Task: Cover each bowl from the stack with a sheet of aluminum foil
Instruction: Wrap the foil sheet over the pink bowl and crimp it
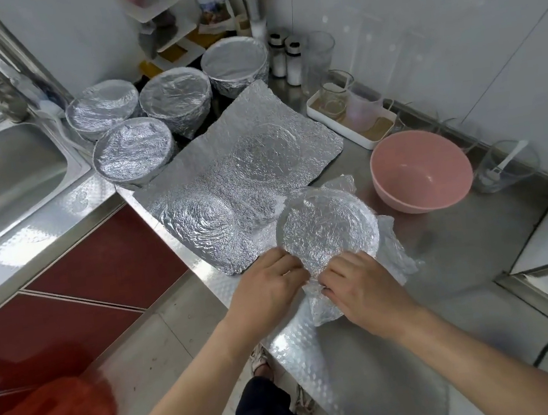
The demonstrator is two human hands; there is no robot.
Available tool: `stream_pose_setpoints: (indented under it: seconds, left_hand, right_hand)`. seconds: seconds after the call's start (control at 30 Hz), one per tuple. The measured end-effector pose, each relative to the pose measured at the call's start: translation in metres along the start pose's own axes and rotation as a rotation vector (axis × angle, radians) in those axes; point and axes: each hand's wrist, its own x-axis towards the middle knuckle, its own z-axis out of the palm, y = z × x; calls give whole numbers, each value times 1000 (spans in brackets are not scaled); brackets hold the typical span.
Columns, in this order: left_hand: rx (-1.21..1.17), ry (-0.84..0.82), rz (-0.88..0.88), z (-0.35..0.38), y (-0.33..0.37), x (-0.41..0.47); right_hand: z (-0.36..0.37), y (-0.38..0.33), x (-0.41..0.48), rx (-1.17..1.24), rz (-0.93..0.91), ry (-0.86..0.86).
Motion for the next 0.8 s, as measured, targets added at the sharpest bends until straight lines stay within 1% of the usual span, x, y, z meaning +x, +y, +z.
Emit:
stream_pose_setpoints:
  seconds: [0.27, 0.47, 0.6, 0.7, 0.8]
  left_hand:
    - [51, 12, 61, 5, 2, -2]
    - [102, 89, 81, -7, 9, -4]
    - [189, 151, 55, -27, 14, -5]
    - [281, 144, 10, -36, 21, -5]
    - [305, 129, -66, -32, 31, -3]
  right_hand:
    - [0, 4, 3, -99, -101, -6]
    - [-14, 4, 4, -93, -198, 9]
    - [-31, 3, 16, -100, -291, 34]
    - [-31, 10, 31, -127, -379, 68]
    - [-21, 23, 40, -175, -461, 88]
